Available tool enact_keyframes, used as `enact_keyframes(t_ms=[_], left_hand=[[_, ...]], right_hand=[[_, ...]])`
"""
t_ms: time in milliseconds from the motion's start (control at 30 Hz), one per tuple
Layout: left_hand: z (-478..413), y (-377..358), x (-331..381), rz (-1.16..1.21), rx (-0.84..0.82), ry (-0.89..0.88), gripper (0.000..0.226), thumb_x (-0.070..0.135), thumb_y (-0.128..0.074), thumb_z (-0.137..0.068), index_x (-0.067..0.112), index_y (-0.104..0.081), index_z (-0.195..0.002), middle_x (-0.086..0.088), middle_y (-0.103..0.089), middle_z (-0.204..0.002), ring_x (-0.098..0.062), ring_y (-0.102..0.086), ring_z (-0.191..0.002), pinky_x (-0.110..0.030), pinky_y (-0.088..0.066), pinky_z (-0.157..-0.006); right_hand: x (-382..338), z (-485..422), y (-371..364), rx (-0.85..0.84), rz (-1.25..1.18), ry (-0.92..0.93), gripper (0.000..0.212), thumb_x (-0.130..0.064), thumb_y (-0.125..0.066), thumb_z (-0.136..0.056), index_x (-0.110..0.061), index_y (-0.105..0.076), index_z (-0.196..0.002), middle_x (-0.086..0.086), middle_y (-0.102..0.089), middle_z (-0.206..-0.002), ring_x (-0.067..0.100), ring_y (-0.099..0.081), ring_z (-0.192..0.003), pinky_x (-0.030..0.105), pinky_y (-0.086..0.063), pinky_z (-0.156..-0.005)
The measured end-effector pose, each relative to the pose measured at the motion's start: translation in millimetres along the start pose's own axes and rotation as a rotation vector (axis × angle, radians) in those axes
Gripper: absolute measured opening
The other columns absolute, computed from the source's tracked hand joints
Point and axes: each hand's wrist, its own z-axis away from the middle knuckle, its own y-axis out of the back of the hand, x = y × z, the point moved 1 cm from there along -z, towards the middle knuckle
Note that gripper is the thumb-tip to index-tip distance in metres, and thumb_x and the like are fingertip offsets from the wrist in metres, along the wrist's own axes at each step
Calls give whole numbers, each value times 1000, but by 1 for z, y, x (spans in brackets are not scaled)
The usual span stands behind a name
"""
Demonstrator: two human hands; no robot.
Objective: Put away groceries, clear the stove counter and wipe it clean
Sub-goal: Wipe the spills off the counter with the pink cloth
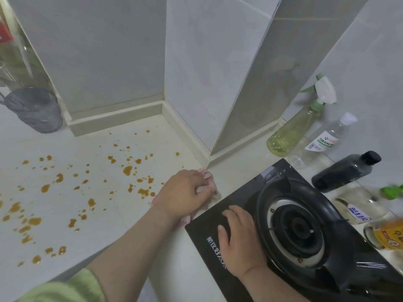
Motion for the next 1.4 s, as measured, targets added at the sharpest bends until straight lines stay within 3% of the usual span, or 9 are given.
enact_keyframes(t_ms=[200,400,533,733,833,1000,1100,1267,1400], left_hand=[[8,9,-1,-36,-57,38,20,30,-52,-82,20,-70,-78,6,-66,-87,-11,-58,-84,-29,-46,-75],[36,25,-16,39,-142,117,39,30,-53,-80,32,-50,-118,13,-60,-103,-13,-63,-86,-28,-50,-76],[52,24,-8,-302,114,135,26,33,-50,-68,22,-65,-85,5,-60,-84,-21,-57,-78,-31,-41,-72],[60,2,11,7,218,247,20,13,-64,-72,17,-68,-90,3,-61,-87,-16,-51,-85,-30,-43,-80],[54,18,21,182,101,115,22,-1,-61,-72,14,-71,-85,3,-68,-77,-1,-52,-76,-6,-38,-76],[28,28,30,255,-87,64,18,4,-57,-87,5,-72,-96,-10,-72,-88,-9,-59,-77,0,-36,-68],[13,23,35,331,-221,70,21,5,-52,-90,-3,-70,-98,-16,-72,-89,-12,-62,-70,0,-37,-68],[-3,11,33,181,-86,0,23,12,-49,-77,6,-71,-79,-5,-69,-71,2,-45,-57,0,-32,-67],[-13,-12,16,-49,28,97,16,13,-54,-69,11,-68,-78,-3,-62,-74,-24,-56,-71,-36,-47,-66]], right_hand=[[-1,-1,-1,18,3,-7,44,-41,-33,-92,-18,-58,-121,-4,-46,-135,9,-33,-128,17,-15,-107],[-1,0,-3,31,15,-17,50,-43,-29,-89,-17,-60,-118,-2,-50,-131,8,-33,-125,21,-22,-107],[0,-1,-1,-10,-18,-4,33,-30,-47,-95,-17,-57,-125,-4,-43,-137,8,-29,-130,15,-13,-107],[2,0,-5,34,-13,2,42,-38,-36,-90,-16,-61,-115,0,-51,-130,9,-34,-123,24,-27,-105],[2,0,-5,53,2,0,38,-35,-40,-89,-15,-62,-112,2,-53,-126,11,-36,-120,26,-29,-103],[4,-1,-5,40,21,7,29,-24,-55,-90,-14,-61,-116,1,-51,-130,9,-32,-123,24,-25,-104],[3,-1,-5,50,31,9,35,-34,-44,-90,-15,-61,-114,0,-52,-128,10,-36,-121,24,-27,-104],[2,-1,-5,20,38,-16,39,-36,-41,-90,-16,-60,-117,0,-51,-131,14,-40,-125,24,-25,-106],[1,-1,-3,11,44,-30,31,-27,-52,-92,-16,-60,-120,0,-50,-132,16,-41,-127,22,-21,-107]])
